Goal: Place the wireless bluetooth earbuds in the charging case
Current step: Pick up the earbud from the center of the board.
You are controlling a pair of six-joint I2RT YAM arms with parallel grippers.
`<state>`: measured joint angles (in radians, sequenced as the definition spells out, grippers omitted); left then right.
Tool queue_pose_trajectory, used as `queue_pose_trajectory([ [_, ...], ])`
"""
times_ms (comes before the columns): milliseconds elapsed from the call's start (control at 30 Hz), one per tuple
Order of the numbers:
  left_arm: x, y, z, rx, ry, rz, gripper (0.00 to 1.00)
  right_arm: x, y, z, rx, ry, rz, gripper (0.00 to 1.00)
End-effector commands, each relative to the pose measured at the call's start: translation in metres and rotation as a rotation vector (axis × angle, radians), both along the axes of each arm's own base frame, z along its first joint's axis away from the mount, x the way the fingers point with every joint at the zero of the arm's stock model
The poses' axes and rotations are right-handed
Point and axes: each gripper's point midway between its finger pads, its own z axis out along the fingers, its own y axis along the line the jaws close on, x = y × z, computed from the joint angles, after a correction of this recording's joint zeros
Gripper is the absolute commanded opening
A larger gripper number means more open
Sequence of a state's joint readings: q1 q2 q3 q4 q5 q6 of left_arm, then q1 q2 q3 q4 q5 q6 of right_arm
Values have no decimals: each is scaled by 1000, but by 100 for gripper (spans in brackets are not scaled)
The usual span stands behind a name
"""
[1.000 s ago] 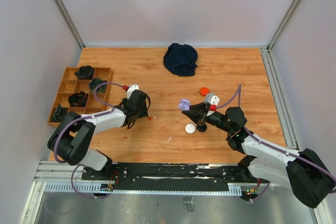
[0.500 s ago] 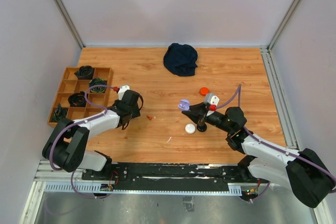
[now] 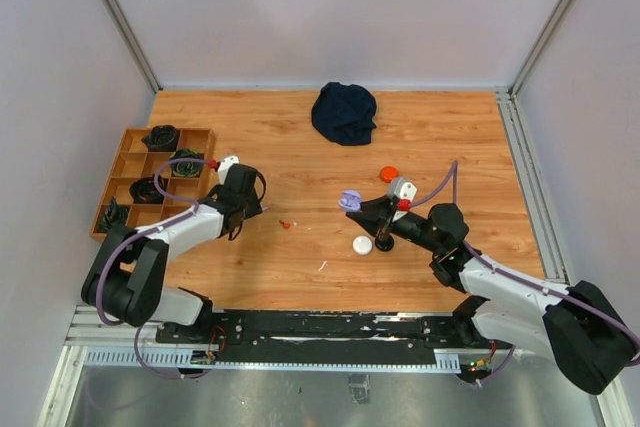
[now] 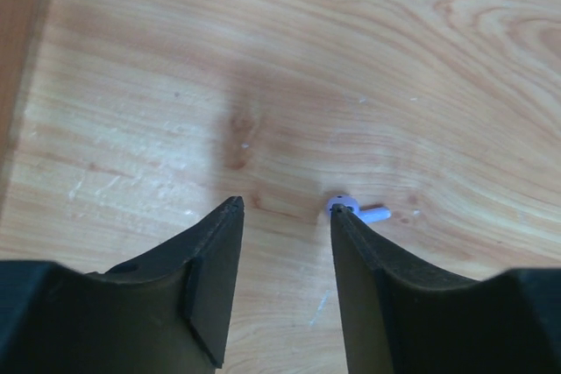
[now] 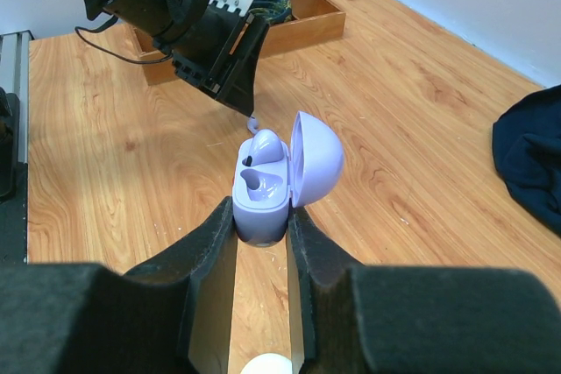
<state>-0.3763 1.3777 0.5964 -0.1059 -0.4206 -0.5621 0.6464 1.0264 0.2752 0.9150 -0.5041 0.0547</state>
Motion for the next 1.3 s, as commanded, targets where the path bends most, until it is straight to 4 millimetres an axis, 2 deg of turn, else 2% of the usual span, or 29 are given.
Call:
queue_pose_trajectory([
  [0,20,-24,16,-109,-49,-36,48,-1,2,5,8,-33,2,6],
  [200,29,-30,26,-119,-75,-62,49,-1,3,4,5,-28,6,6],
  [400,41,-41,20,-123,-38,-101,49,-1,2,3,1,-28,1,6],
  [633,52,-59,26,-125,-28,-181,51,-1,4,1,-2,-20,8,6],
  [800,50,-70,11,-121,25,-222,51,0,2,2,-5,-27,-1,6],
  [1000,44,-73,-2,-120,69,-237,52,0,2,3,-4,-29,0,6],
  [1267,25,-75,-12,-106,133,-277,52,0,2,3,-5,-26,1,6],
])
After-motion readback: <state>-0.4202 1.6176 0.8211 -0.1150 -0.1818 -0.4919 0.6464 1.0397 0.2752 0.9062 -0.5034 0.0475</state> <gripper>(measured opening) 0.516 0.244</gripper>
